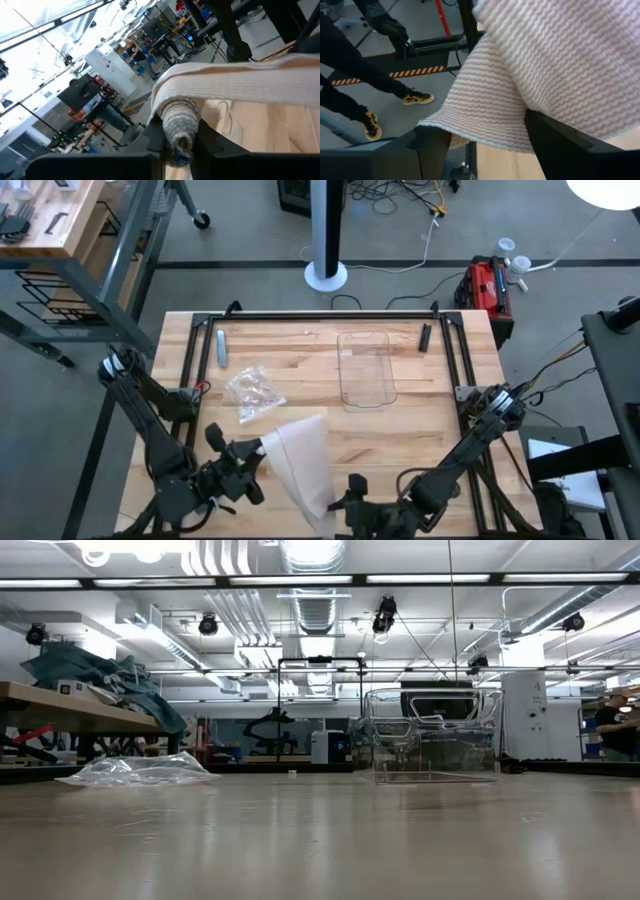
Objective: Roll bandage
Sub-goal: Roll the brown bandage
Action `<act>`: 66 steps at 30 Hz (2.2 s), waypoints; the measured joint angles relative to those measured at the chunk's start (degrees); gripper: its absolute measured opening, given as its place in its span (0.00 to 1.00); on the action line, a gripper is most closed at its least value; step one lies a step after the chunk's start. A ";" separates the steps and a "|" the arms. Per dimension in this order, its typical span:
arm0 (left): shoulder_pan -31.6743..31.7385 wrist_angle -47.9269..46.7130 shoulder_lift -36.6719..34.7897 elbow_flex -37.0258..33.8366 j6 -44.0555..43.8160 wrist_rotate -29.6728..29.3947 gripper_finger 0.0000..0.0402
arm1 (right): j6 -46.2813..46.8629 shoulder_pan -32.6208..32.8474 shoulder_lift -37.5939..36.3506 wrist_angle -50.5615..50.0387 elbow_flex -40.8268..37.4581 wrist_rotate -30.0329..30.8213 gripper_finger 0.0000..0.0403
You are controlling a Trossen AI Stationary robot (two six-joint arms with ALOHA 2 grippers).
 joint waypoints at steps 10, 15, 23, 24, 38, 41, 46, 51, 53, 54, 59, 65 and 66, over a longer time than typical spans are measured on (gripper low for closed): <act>1.64 -1.27 -2.72 3.14 5.77 0.06 0.08 | 13.21 0.75 -0.11 -8.74 -0.84 -1.16 0.67; 2.68 -1.42 -4.55 1.36 5.48 0.11 0.08 | 18.61 1.28 -0.09 -11.57 -1.36 -2.58 0.68; 5.69 -1.32 -7.15 -1.84 3.97 0.04 0.08 | 25.82 2.71 -0.04 -11.88 -1.38 4.54 0.69; 6.08 -1.28 -7.50 -2.38 3.42 -0.05 0.08 | 25.93 3.14 -0.02 -11.71 -1.38 7.33 0.69; 5.39 -0.44 -10.43 -4.88 -2.02 5.97 0.08 | 15.43 4.01 -0.28 -22.61 6.91 21.50 0.63; 4.63 -0.50 -10.30 -4.97 -1.55 10.67 0.08 | 12.41 4.27 -0.37 -26.23 9.91 23.80 0.63; 2.82 0.59 -10.33 -4.97 -2.75 20.46 0.08 | 8.72 3.40 -0.39 -26.08 11.04 24.88 0.64; 0.21 7.28 -10.02 -4.99 -1.96 26.00 0.08 | 10.24 2.53 -0.46 -24.08 6.62 24.31 0.67; -0.78 8.22 -9.66 -4.99 -2.02 26.43 0.08 | 10.36 2.05 -0.46 -21.01 4.02 24.31 0.68; -1.20 8.30 -9.47 -4.99 -2.27 27.36 0.08 | 9.66 1.76 -0.45 -18.62 2.71 23.92 0.68; -2.76 8.70 -8.30 -5.20 -4.63 30.90 0.08 | -4.09 -0.87 -0.42 3.72 -3.94 16.26 0.67; -3.20 10.09 -5.81 -5.78 -6.61 30.73 0.08 | -16.61 -3.26 -0.50 25.74 -8.73 10.54 0.65; -3.25 10.54 -5.43 -5.78 -6.58 30.71 0.08 | -15.79 -3.90 -0.48 25.61 -8.99 8.81 0.65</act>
